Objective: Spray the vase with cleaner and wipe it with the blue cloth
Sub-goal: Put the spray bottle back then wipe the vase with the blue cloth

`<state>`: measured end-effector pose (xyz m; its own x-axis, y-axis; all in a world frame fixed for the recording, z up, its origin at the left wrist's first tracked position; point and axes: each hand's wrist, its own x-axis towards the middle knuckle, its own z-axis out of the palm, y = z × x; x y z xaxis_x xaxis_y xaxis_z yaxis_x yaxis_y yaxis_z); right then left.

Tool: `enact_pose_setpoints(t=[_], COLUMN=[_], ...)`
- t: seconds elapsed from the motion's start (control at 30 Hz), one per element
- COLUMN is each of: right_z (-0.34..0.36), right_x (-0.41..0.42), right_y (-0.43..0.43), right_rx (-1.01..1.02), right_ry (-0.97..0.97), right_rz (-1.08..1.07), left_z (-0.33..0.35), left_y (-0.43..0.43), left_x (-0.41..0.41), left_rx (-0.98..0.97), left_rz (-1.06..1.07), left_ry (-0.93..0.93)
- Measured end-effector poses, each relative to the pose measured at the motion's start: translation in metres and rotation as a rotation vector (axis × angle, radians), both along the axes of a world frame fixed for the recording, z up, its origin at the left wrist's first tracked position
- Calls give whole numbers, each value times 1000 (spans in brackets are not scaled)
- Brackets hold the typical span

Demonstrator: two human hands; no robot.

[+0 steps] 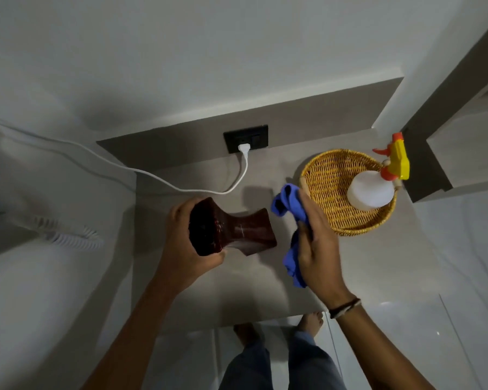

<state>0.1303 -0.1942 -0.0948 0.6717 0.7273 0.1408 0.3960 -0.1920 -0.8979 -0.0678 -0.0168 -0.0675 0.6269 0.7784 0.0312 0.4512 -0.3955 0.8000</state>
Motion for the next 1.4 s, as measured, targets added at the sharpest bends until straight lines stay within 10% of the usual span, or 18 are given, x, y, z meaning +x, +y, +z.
enact_pose_setpoints(t=[0.33,1.0,1.27,1.4], right_z=[-9,-37,-12,-43], right_x=[-80,-25,-86,-51], right_y=[49,45,49,28], right_rx=[-78,-282,27,-211], right_ry=[-69,-72,29,-51], right_rz=[442,421,431,403], left_z=[9,10,12,8], left_y=[16,15,12,16], left_x=[-3,-30,-3,-15], left_rx=[371,162,276,207], left_rz=[-203,-201,-250,-168], left_ry=[237,380,226,342])
